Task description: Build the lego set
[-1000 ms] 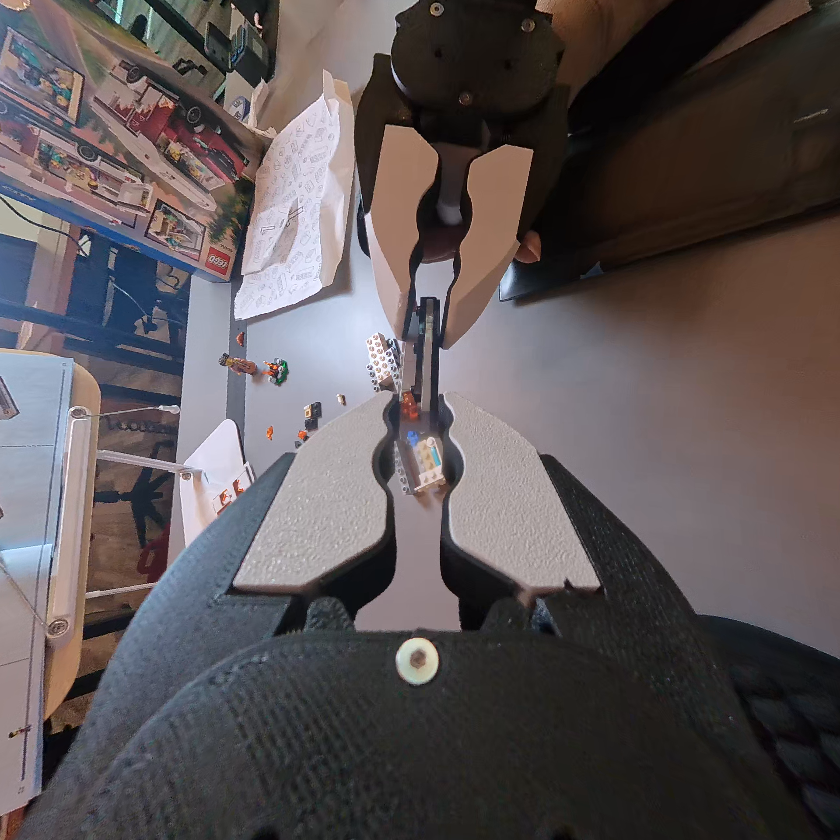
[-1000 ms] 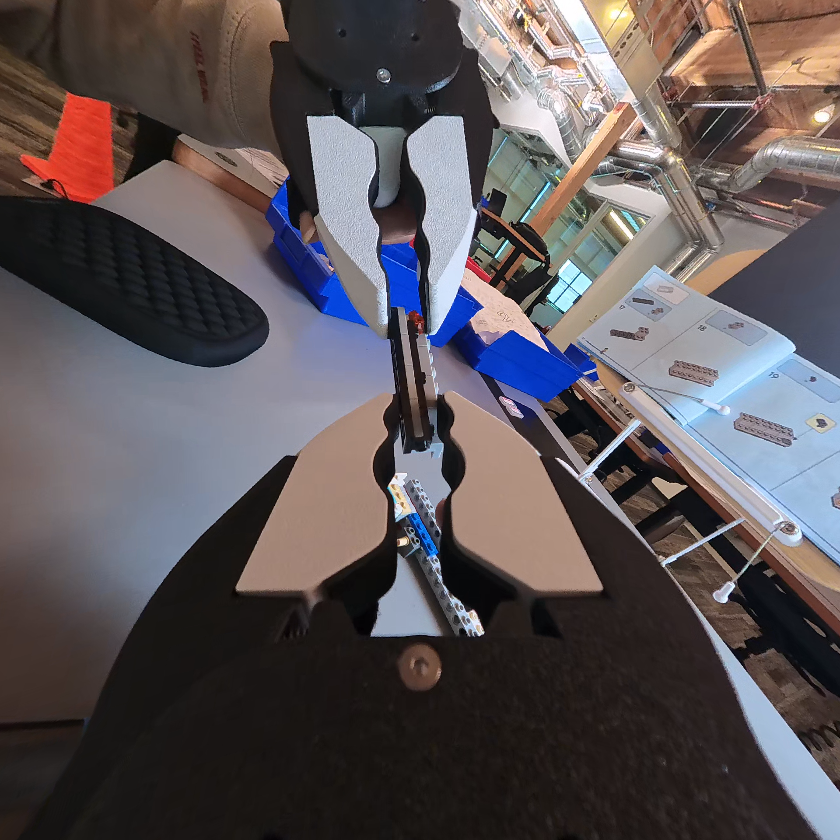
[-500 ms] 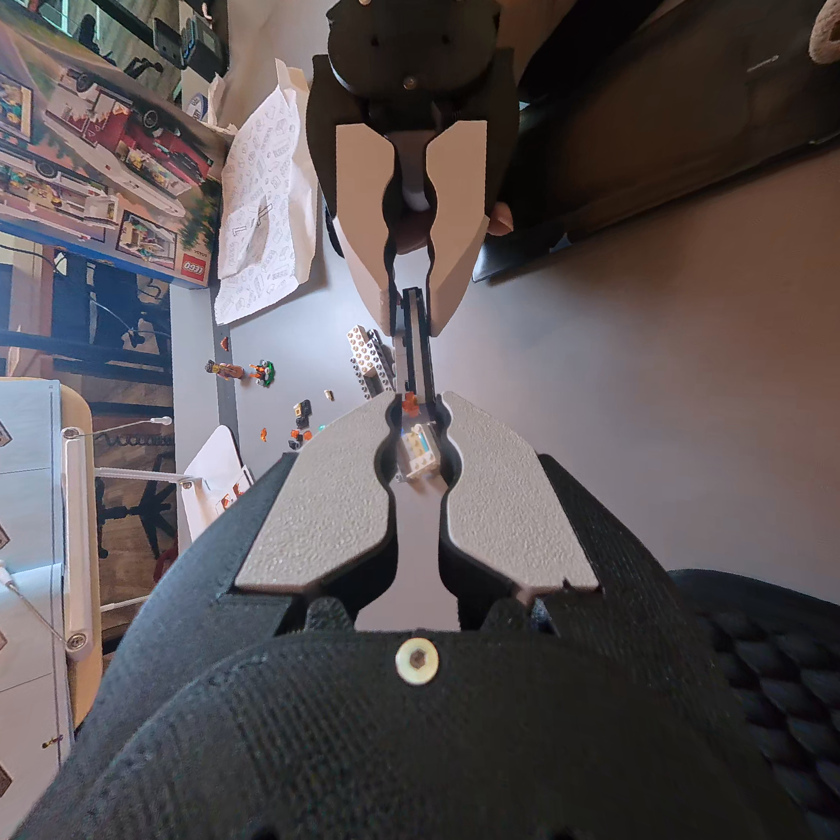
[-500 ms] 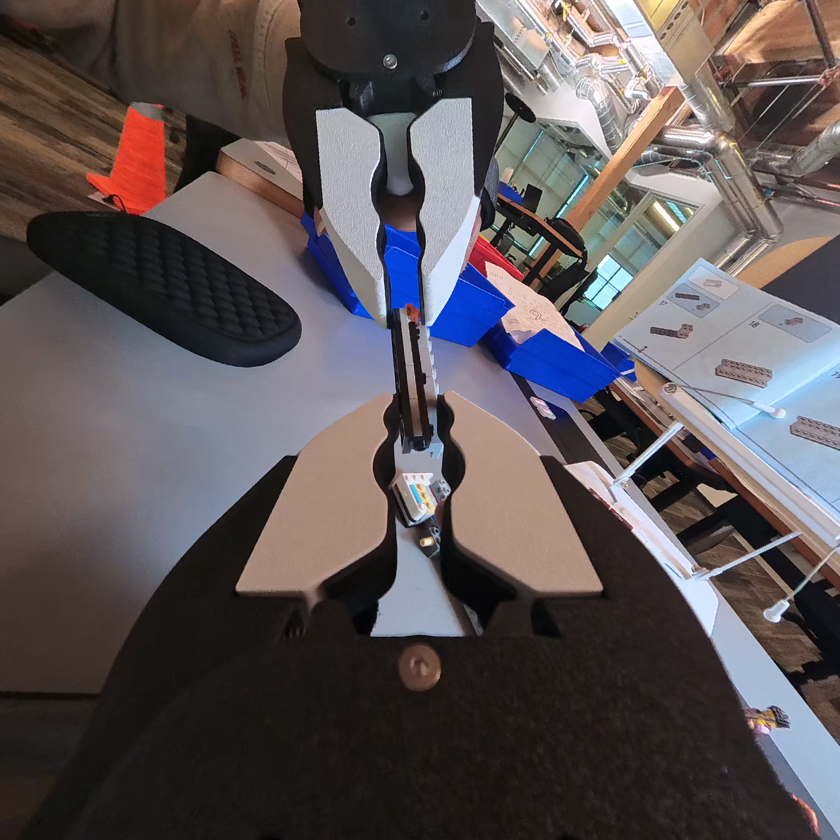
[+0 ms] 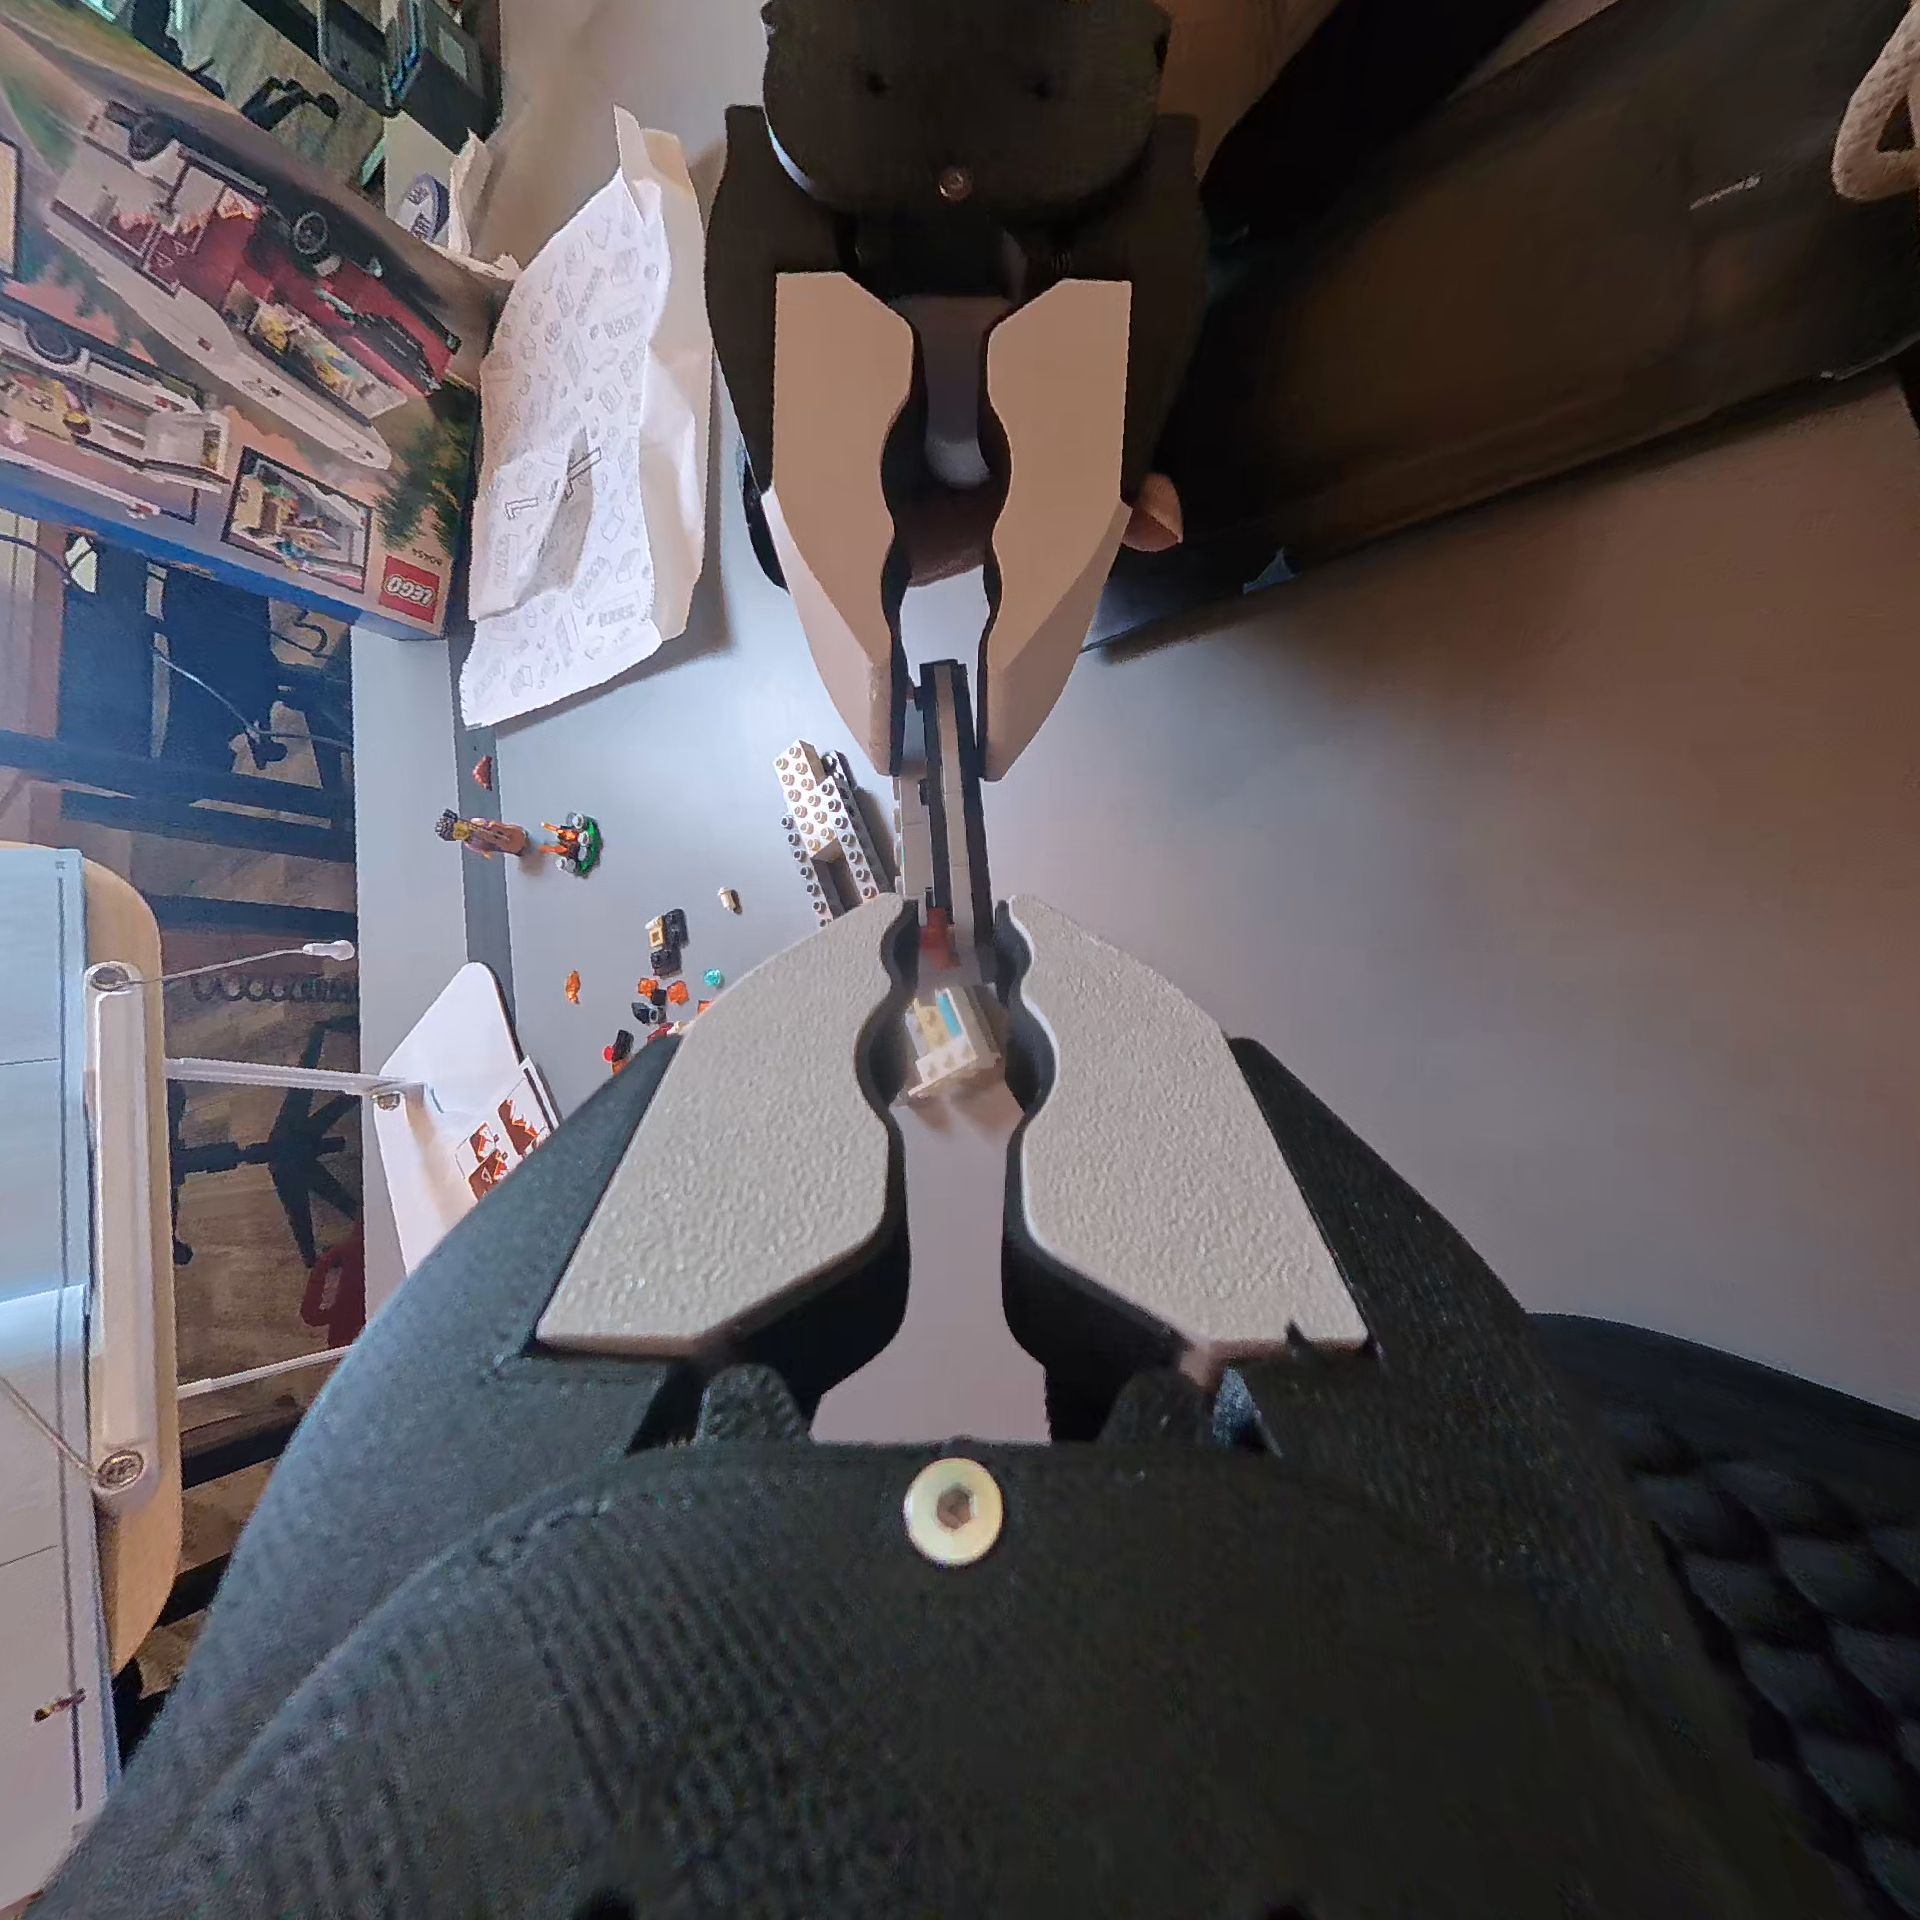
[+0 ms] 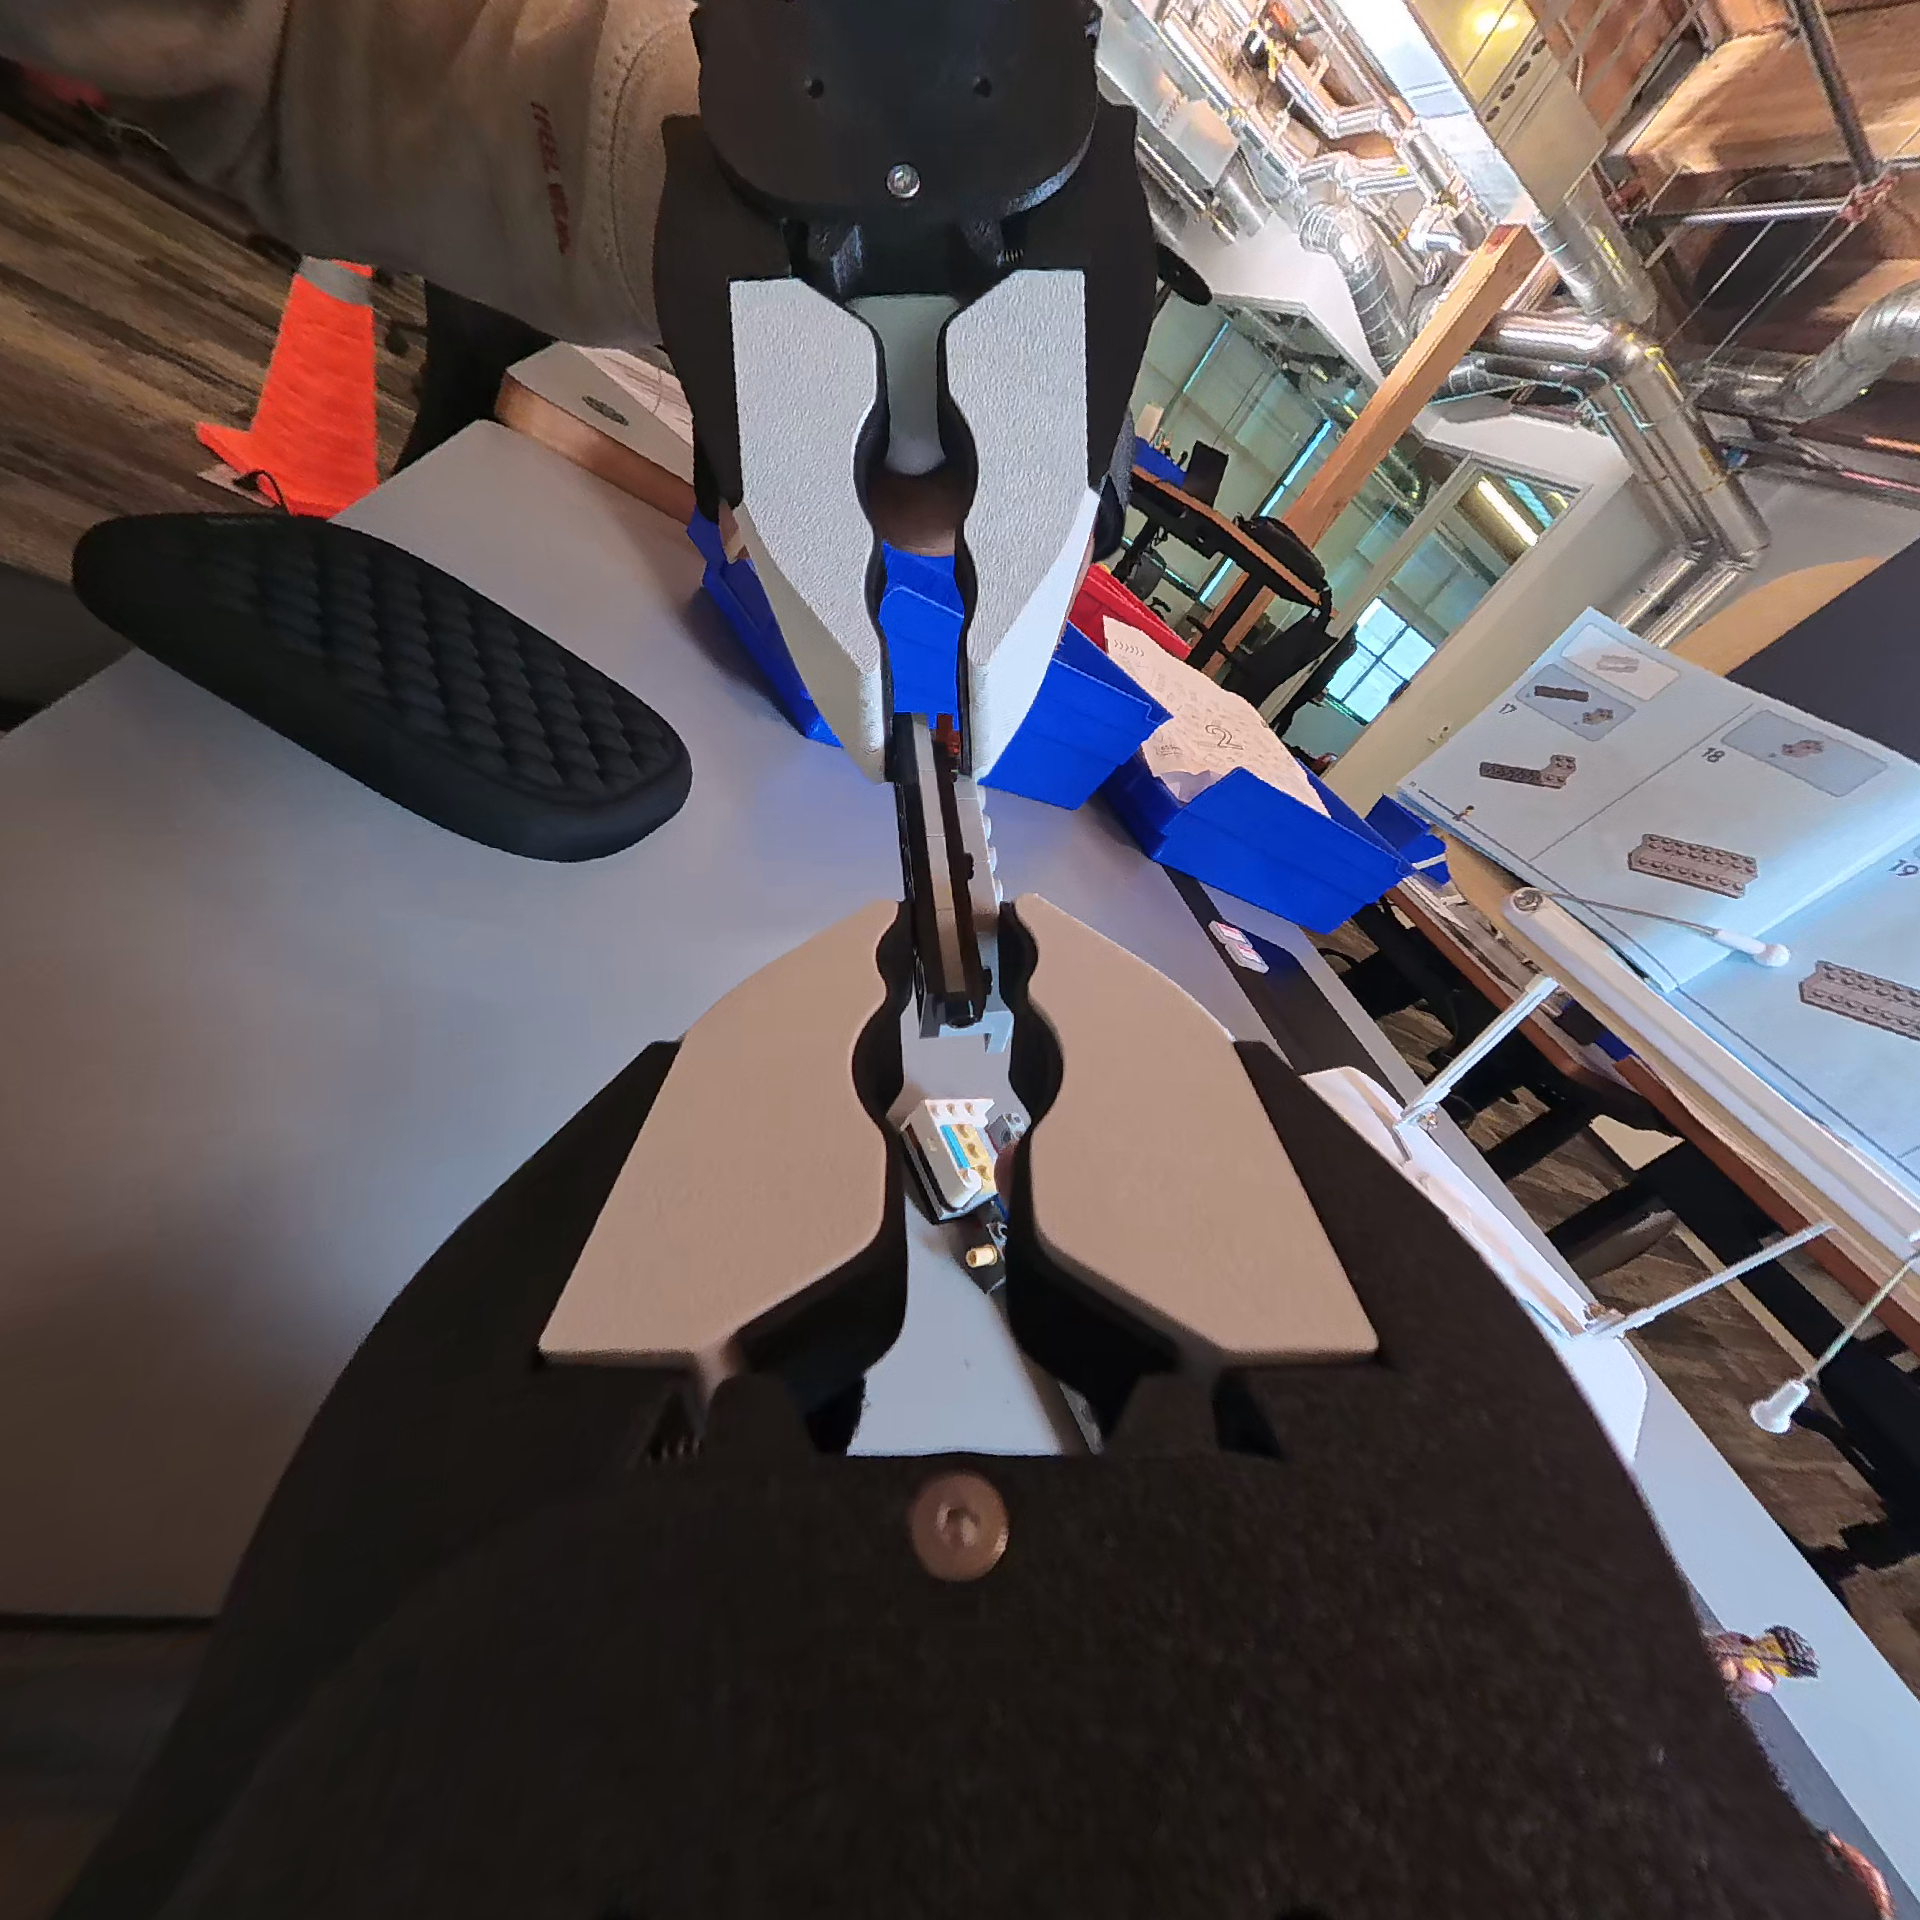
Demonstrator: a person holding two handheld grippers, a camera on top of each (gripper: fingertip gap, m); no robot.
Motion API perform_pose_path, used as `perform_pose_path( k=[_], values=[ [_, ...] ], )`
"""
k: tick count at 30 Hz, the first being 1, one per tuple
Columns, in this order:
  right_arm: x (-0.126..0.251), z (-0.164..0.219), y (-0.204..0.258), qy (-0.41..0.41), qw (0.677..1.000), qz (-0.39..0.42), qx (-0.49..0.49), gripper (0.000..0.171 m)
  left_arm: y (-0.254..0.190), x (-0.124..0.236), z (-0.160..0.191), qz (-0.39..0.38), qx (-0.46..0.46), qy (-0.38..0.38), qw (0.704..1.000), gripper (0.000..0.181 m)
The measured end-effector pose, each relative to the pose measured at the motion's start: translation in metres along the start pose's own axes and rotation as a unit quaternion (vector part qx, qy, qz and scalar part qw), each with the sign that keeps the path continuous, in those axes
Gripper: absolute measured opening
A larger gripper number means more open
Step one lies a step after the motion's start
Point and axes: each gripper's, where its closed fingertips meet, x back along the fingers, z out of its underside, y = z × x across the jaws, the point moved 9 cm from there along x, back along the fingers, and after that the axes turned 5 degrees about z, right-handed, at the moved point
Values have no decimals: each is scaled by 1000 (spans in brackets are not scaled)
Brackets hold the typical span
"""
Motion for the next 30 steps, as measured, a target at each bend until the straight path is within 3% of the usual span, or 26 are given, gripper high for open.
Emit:
perform_pose_path(
  k=[18, 30],
  values=[
    [1, -5, 3, -16, 1000, -7, -12, 15, -3, 6, -8, -7, 3, 2, 1000, 13],
    [-1, -6, 13, -8, 1000, -13, 26, 11, -7, 5, -1, 13, 59, -24, 998, 13]
  ],
)
